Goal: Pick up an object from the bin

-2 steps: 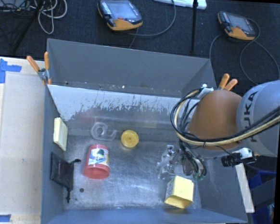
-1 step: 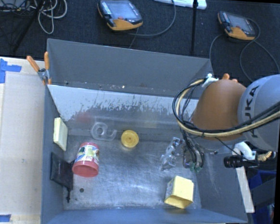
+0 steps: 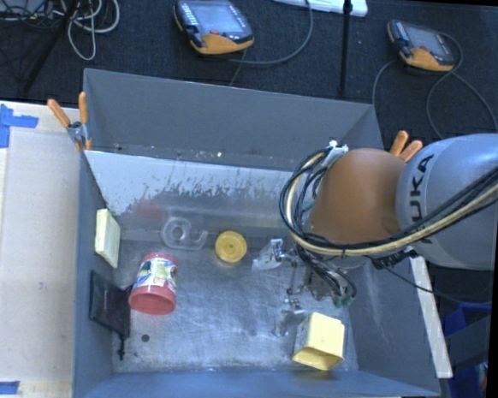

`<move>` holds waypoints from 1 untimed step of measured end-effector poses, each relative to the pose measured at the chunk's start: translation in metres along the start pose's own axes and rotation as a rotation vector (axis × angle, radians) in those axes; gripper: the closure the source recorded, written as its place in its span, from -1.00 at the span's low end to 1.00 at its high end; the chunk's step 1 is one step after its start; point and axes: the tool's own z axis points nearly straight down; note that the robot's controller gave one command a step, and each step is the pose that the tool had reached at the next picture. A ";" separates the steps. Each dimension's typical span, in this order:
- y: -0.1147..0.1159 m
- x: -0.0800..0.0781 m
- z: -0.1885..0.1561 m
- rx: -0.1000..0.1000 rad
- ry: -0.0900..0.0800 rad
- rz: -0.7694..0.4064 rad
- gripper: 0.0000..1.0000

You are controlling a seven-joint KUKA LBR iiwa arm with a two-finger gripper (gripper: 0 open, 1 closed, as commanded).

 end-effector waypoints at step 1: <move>0.000 0.000 -0.001 0.000 -0.001 0.003 1.00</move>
Offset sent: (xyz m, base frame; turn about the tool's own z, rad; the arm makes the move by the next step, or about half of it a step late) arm 0.0000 0.0000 0.0000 0.0000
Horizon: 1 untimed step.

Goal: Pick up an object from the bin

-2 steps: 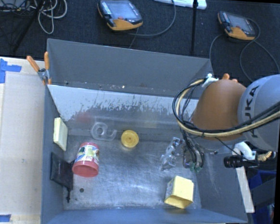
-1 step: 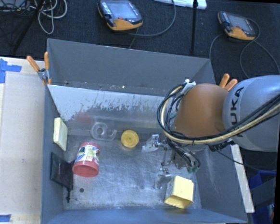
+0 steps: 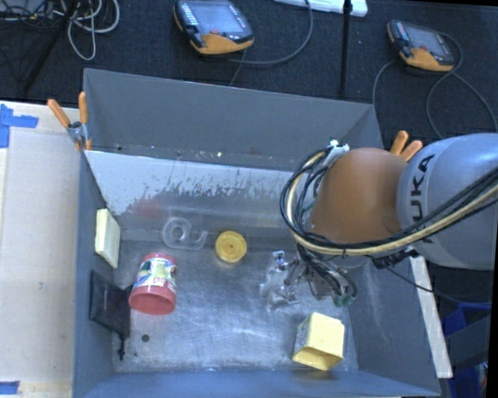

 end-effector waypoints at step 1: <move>0.000 0.000 0.000 0.000 0.000 0.000 1.00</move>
Offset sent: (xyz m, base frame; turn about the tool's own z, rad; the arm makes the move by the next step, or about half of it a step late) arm 0.0719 0.0290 -0.0104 0.1355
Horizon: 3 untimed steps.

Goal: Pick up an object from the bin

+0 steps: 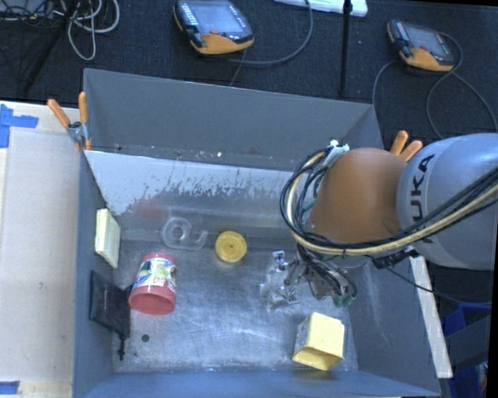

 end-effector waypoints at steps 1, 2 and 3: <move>0.014 -0.077 0.011 0.000 -0.004 0.135 -1.00; 0.014 -0.077 0.011 0.000 -0.003 0.135 -1.00; 0.031 -0.087 0.053 0.004 -0.028 0.254 1.00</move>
Offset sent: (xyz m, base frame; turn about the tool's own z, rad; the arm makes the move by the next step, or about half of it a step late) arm 0.0000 0.0000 0.0000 0.0000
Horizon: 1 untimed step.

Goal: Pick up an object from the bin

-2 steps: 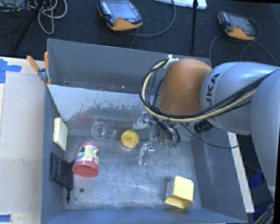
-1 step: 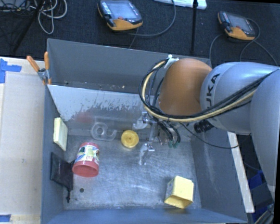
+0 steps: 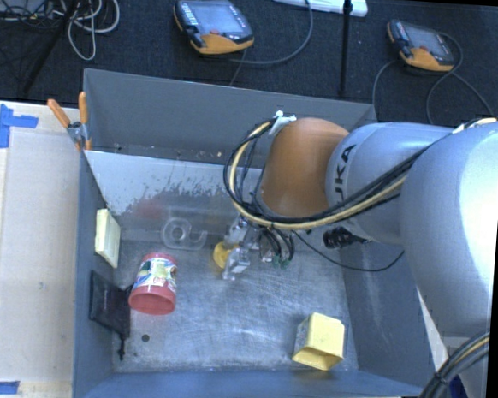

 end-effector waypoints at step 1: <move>0.000 0.000 0.000 0.000 0.000 0.000 1.00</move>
Offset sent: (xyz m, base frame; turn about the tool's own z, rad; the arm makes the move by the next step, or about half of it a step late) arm -0.0359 0.0863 -0.0107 -0.1263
